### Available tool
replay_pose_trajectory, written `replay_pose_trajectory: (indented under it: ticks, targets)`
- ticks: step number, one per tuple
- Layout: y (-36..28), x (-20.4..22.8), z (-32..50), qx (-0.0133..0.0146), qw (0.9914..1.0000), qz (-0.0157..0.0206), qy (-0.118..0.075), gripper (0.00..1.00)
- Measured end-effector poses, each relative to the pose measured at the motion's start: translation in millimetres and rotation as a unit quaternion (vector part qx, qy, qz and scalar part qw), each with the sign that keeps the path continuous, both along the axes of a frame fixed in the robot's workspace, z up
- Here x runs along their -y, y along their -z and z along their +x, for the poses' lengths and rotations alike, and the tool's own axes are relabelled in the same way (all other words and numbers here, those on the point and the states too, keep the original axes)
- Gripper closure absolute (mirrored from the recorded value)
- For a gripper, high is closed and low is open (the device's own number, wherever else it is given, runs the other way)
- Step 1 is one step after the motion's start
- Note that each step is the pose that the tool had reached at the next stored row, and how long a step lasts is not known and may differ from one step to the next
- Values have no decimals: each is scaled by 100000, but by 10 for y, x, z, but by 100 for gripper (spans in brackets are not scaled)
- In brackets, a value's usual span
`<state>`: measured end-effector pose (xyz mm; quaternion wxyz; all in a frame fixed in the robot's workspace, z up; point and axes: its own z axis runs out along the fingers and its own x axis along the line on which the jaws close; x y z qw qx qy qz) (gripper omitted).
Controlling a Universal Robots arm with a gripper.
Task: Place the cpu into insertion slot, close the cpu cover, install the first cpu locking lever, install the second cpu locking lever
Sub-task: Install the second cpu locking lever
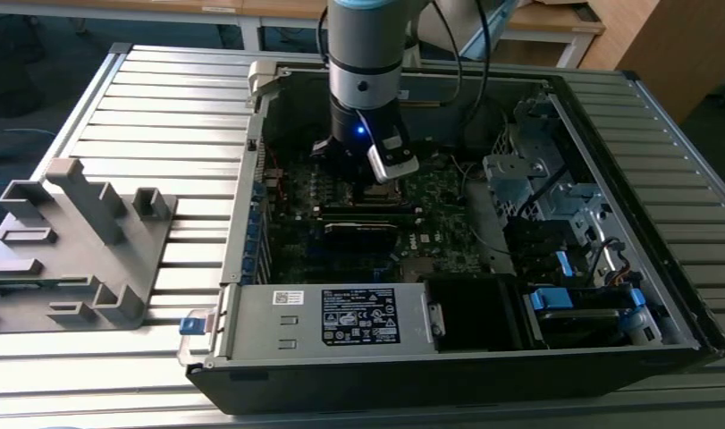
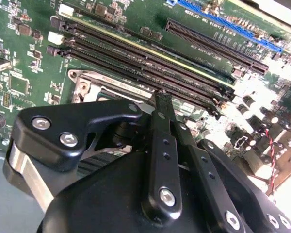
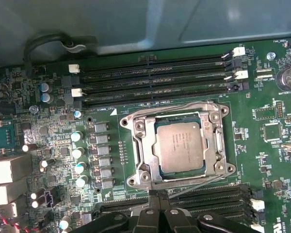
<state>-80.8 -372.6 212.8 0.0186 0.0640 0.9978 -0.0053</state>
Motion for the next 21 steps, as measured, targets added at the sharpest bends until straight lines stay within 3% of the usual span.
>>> replay_pose_trajectory:
  ticks: [10, 12, 15, 21]
  targets:
    - [42, 0, -26, -2, 100000, 1, 2, 90]
    - [-3, 0, -25, 3, 100000, 3, -2, 90]
    - [-122, 0, -26, -6, 100000, -6, 2, 90]
    - [-129, 0, -26, 2, 100000, 8, 0, 90]
